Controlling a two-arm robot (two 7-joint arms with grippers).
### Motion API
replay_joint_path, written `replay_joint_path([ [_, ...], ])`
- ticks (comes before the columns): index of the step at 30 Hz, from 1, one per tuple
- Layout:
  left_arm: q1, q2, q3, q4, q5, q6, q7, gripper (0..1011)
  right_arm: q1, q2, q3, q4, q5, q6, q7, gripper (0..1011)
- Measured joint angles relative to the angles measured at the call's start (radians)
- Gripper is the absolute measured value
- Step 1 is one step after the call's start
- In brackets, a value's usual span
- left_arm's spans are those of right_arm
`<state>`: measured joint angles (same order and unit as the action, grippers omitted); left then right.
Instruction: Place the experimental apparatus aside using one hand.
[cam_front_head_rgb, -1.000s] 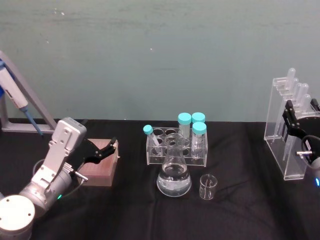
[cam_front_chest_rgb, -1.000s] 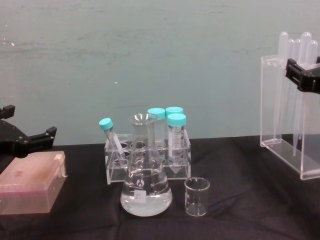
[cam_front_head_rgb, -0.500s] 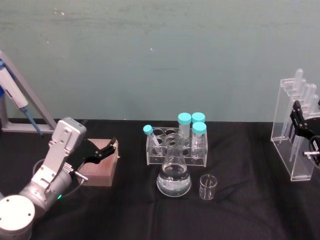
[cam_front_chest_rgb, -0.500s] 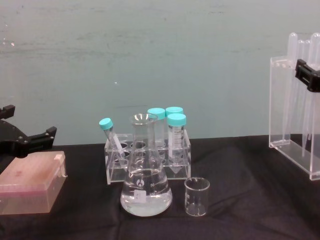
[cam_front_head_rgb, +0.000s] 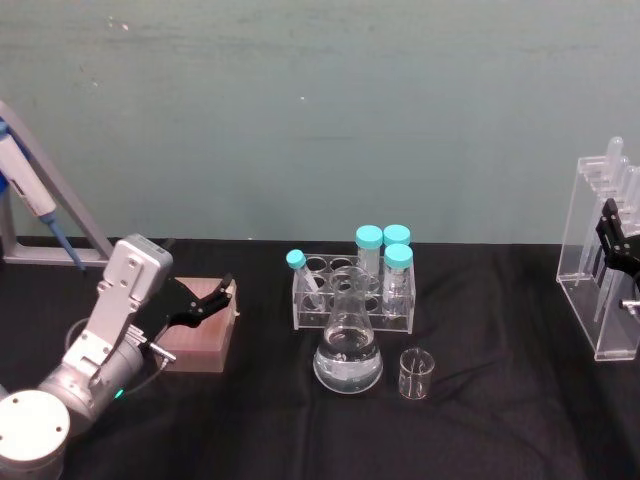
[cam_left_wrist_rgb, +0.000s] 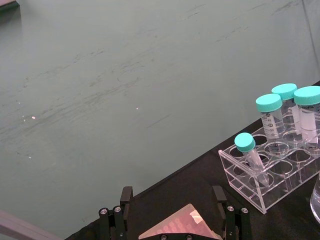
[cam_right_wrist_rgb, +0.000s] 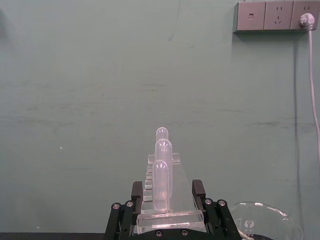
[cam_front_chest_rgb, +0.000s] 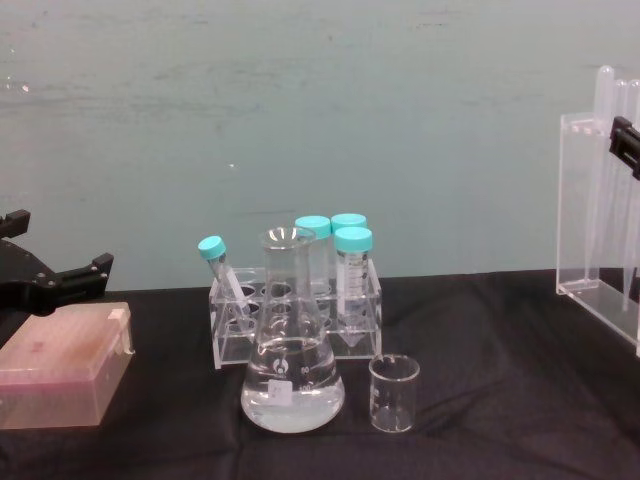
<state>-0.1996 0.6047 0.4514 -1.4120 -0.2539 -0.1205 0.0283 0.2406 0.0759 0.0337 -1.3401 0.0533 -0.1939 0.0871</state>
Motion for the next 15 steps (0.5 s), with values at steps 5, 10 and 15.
replay_joint_path([
  [5, 0.0, 0.0, 0.0, 0.0, 0.0, 0.0, 0.0, 1000, 0.005, 0.002, 0.006, 0.008, 0.0, -0.004, -0.002, 615],
  [10, 0.0, 0.0, 0.0, 0.0, 0.0, 0.0, 0.0, 1000, 0.013, 0.007, 0.015, 0.022, 0.002, -0.01, 0.0, 615],
  [15, 0.0, 0.0, 0.0, 0.0, 0.0, 0.0, 0.0, 1000, 0.02, 0.013, 0.024, 0.034, 0.008, -0.014, 0.006, 615],
])
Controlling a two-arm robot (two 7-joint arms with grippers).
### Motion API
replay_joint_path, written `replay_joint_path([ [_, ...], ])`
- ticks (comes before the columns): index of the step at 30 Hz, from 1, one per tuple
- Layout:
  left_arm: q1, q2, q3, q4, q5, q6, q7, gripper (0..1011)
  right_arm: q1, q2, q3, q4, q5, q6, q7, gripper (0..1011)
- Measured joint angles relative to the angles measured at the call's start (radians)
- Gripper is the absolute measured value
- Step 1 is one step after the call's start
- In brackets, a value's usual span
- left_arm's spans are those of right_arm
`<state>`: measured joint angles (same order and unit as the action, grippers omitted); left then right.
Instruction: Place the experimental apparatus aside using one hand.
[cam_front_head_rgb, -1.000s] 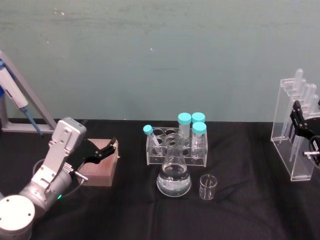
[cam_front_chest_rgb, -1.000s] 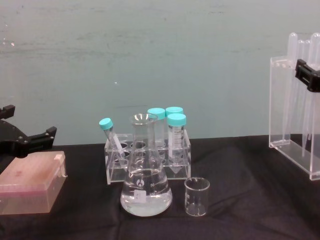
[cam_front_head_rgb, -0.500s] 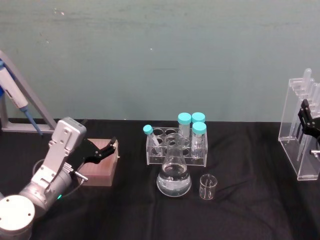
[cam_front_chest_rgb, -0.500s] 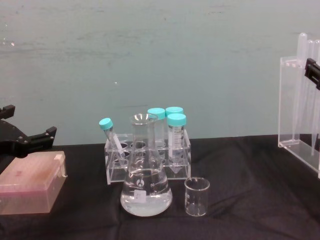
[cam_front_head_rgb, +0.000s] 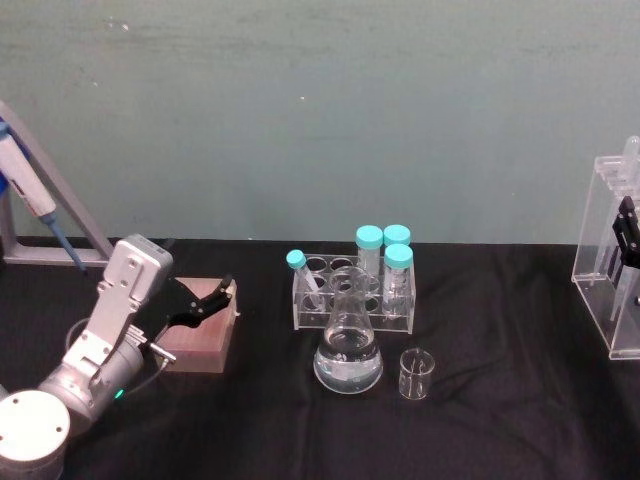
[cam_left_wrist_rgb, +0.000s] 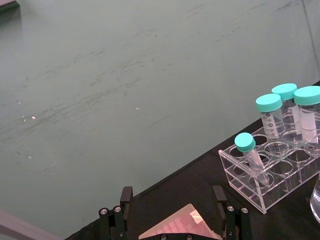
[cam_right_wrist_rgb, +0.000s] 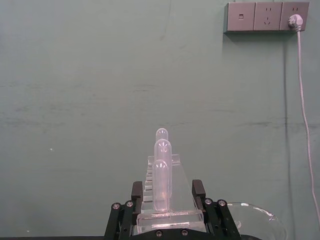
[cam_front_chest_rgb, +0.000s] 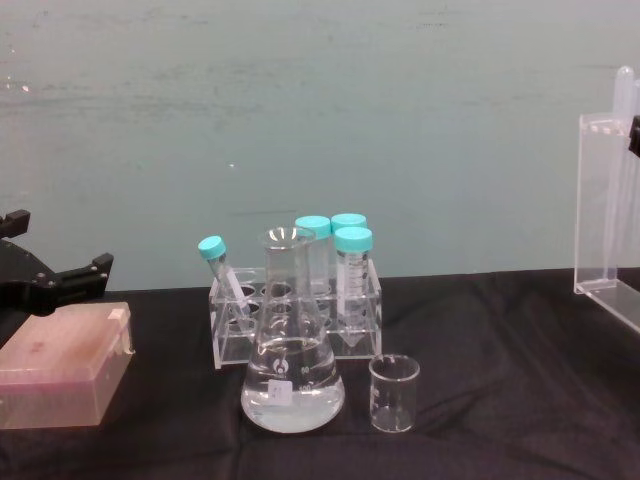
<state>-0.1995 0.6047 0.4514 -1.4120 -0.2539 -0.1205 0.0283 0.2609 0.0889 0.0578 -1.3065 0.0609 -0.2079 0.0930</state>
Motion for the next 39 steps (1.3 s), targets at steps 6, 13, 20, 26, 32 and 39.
replay_joint_path([
  [6, 0.0, 0.0, 0.0, 0.0, 0.0, 0.0, 0.0, 1000, 0.002, 0.007, 0.005, 0.003, 0.006, -0.001, 0.012, 615],
  [13, 0.0, 0.0, 0.0, 0.0, 0.0, 0.0, 0.0, 1000, 0.004, 0.017, 0.011, 0.008, 0.015, -0.002, 0.025, 615],
  [20, 0.0, 0.0, 0.0, 0.0, 0.0, 0.0, 0.0, 1000, 0.009, 0.027, 0.016, 0.017, 0.026, -0.006, 0.037, 615],
  [26, 0.0, 0.0, 0.0, 0.0, 0.0, 0.0, 0.0, 1000, 0.011, 0.036, 0.021, 0.023, 0.034, -0.012, 0.046, 615],
  [32, 0.0, 0.0, 0.0, 0.0, 0.0, 0.0, 0.0, 1000, 0.012, 0.043, 0.024, 0.028, 0.04, -0.015, 0.053, 615],
  [39, 0.0, 0.0, 0.0, 0.0, 0.0, 0.0, 0.0, 1000, 0.018, 0.049, 0.026, 0.04, 0.048, -0.02, 0.061, 614],
])
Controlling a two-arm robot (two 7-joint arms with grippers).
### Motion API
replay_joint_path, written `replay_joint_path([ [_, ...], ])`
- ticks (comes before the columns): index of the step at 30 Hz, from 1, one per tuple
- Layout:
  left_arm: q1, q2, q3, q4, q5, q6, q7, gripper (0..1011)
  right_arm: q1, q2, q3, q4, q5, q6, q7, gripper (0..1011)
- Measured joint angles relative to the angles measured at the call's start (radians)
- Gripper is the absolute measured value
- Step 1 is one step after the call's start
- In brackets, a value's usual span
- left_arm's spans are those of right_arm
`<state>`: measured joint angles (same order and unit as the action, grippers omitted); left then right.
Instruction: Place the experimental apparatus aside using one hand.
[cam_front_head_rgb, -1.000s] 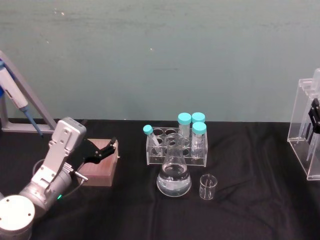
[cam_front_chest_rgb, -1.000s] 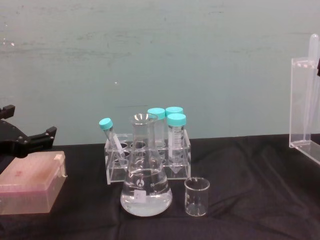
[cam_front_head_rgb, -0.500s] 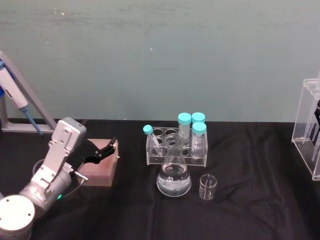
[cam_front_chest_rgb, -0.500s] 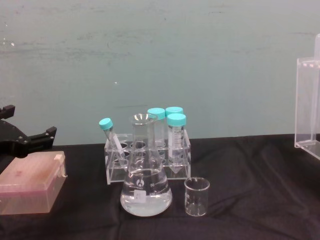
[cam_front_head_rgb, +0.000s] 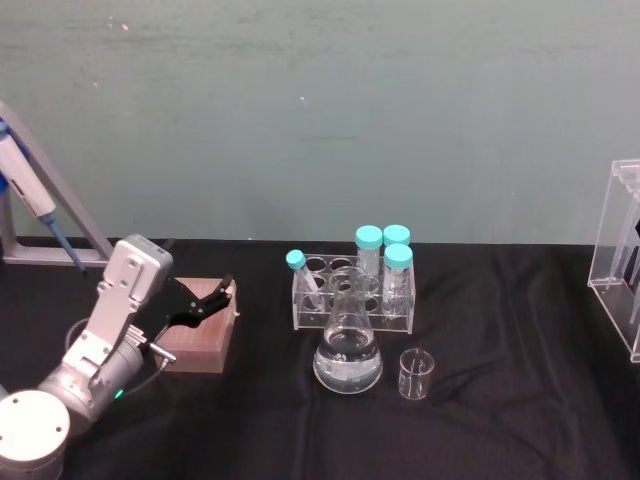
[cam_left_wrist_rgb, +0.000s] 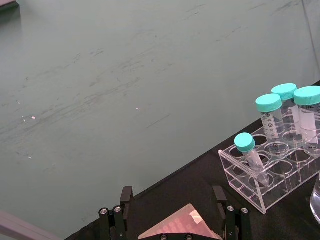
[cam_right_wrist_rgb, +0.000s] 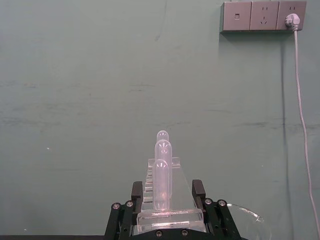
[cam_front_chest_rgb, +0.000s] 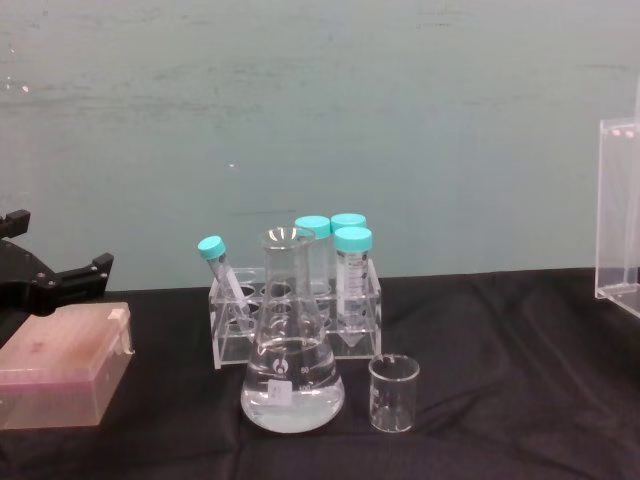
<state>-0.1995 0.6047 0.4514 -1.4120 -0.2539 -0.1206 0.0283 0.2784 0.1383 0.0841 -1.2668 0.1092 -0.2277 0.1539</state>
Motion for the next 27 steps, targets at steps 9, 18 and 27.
replay_joint_path([
  [9, 0.0, 0.0, 0.0, 0.0, 0.0, 0.0, 0.0, 1000, 0.006, 0.006, -0.002, 0.017, 0.01, -0.01, 0.013, 615],
  [18, 0.0, 0.0, 0.0, 0.0, 0.0, 0.0, 0.0, 1000, 0.008, 0.008, -0.01, 0.025, 0.012, -0.015, 0.016, 615],
  [27, 0.0, 0.0, 0.0, 0.0, 0.0, 0.0, 0.0, 1000, 0.002, 0.006, -0.015, 0.025, 0.009, -0.02, 0.014, 615],
])
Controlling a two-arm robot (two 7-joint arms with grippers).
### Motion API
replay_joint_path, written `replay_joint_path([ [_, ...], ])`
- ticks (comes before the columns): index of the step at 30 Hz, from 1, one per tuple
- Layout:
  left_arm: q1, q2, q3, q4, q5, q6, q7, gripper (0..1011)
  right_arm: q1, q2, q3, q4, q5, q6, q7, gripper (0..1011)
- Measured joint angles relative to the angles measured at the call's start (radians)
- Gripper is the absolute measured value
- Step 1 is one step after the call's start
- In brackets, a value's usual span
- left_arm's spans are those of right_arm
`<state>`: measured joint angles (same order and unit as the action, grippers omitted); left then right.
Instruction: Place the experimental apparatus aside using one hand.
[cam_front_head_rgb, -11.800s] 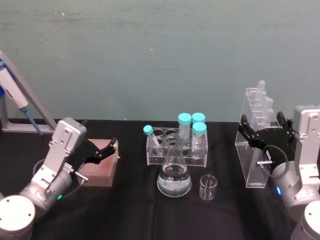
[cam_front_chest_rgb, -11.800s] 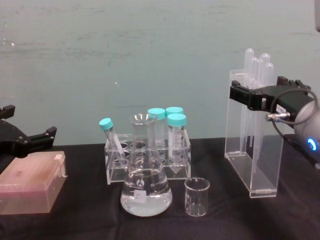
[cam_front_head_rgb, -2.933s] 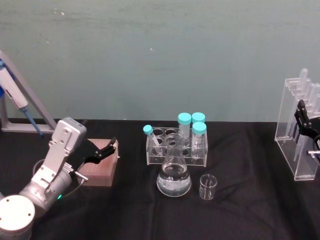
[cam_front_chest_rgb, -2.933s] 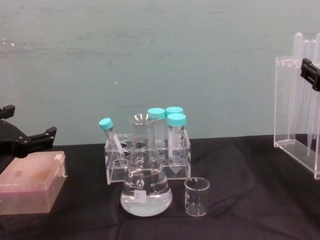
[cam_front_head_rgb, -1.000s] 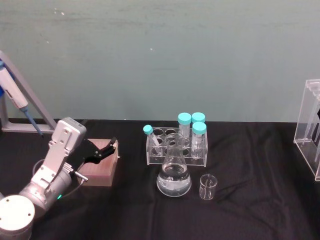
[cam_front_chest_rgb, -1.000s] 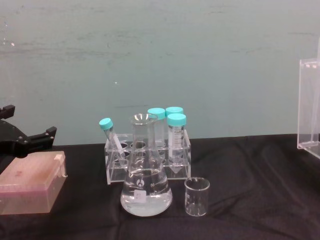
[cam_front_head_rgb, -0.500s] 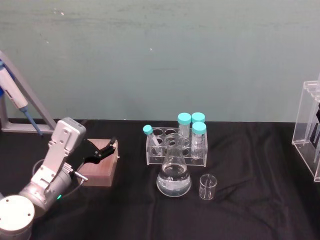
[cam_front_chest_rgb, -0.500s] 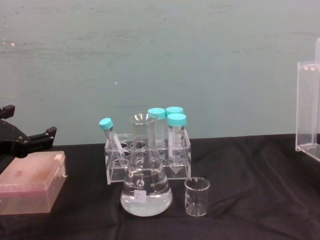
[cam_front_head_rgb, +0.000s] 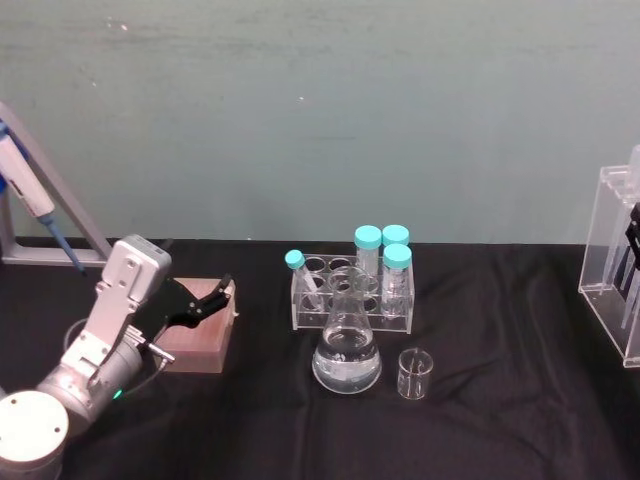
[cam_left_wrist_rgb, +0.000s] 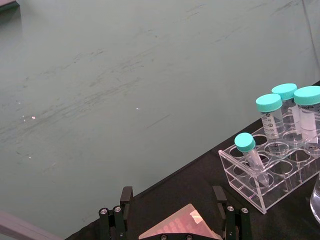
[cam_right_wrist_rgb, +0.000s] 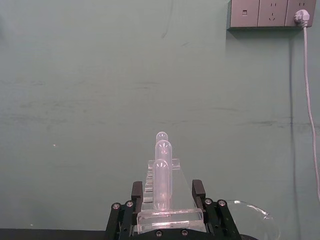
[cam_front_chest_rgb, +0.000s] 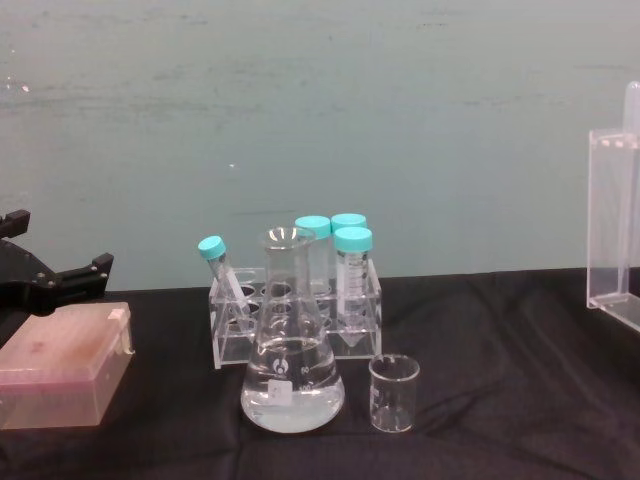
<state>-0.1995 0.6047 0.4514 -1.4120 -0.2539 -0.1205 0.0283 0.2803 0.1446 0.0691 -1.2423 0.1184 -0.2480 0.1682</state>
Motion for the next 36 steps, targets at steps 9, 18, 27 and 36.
replay_joint_path([
  [9, 0.0, 0.0, 0.0, 0.0, 0.0, 0.0, 0.0, 1000, -0.002, -0.001, -0.003, 0.006, -0.005, -0.002, -0.004, 614],
  [18, 0.0, 0.0, 0.0, 0.0, 0.0, 0.0, 0.0, 1000, -0.003, 0.0, -0.002, 0.012, -0.005, -0.003, -0.005, 614],
  [27, 0.0, 0.0, 0.0, 0.0, 0.0, 0.0, 0.0, 1000, -0.004, 0.003, 0.0, 0.015, -0.005, -0.004, -0.005, 614],
  [36, 0.0, 0.0, 0.0, 0.0, 0.0, 0.0, 0.0, 1000, -0.013, 0.006, 0.001, 0.003, -0.005, 0.009, -0.004, 614],
])
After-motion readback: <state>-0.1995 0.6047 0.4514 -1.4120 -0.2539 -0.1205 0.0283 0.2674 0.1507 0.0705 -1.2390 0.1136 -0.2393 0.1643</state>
